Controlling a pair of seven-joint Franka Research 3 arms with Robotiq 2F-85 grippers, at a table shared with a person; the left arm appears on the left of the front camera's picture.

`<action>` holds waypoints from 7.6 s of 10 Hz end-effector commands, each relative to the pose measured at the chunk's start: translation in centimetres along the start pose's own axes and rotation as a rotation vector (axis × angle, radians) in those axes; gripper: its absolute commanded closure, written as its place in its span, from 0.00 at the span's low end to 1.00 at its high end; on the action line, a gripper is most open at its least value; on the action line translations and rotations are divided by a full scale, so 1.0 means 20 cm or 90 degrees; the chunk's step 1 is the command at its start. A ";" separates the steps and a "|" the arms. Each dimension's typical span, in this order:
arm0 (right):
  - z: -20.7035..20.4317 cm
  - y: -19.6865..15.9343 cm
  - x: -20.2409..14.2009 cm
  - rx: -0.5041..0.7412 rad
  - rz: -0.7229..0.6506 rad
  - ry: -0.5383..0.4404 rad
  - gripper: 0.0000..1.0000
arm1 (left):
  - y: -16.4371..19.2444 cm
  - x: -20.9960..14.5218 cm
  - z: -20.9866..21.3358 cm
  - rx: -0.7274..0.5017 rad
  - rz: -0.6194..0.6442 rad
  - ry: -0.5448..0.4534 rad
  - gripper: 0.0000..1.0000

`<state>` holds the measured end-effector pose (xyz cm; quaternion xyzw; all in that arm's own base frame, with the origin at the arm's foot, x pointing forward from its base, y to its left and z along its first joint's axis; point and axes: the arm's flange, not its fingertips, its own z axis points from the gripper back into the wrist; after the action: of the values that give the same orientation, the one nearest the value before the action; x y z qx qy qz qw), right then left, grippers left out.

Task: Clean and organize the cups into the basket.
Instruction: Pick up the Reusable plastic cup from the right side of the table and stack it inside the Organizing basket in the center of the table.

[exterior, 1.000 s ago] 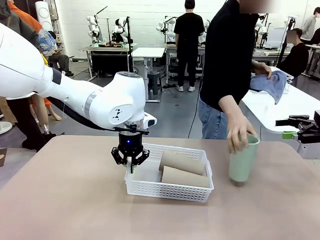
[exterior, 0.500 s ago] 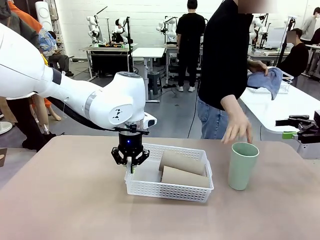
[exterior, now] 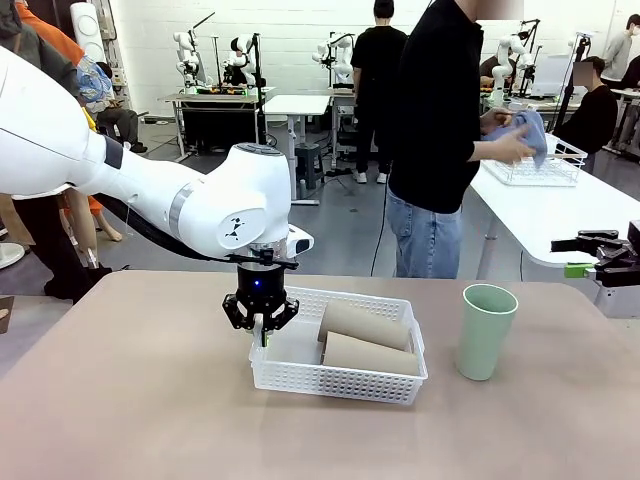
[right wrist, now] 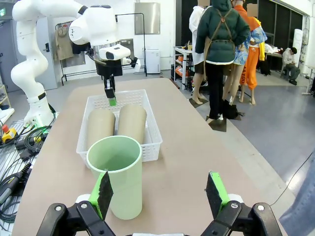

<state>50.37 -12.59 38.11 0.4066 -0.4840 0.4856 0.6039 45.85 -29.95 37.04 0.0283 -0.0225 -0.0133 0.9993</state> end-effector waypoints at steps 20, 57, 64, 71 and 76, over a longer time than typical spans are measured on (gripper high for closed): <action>-0.39 0.02 -0.54 0.130 0.010 0.126 0.00 | 0.00 0.00 0.01 0.002 0.003 -0.004 1.00; -0.71 0.26 0.10 -0.037 0.048 0.063 0.80 | 0.00 0.00 0.01 0.002 0.003 -0.004 1.00; -0.62 0.31 0.36 -0.033 0.069 0.035 0.80 | 0.00 0.00 0.01 0.002 0.003 -0.004 1.00; -1.15 0.67 0.87 0.228 0.192 0.264 0.19 | 0.00 0.00 0.01 0.002 0.003 -0.004 1.00; -1.49 0.72 0.87 0.282 0.176 0.539 0.19 | 0.00 0.00 0.01 0.002 0.003 -0.004 1.00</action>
<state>42.23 21.24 48.44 0.2516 -0.1618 0.7754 0.5562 45.86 -29.95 37.01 0.0284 -0.0222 -0.0133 0.9993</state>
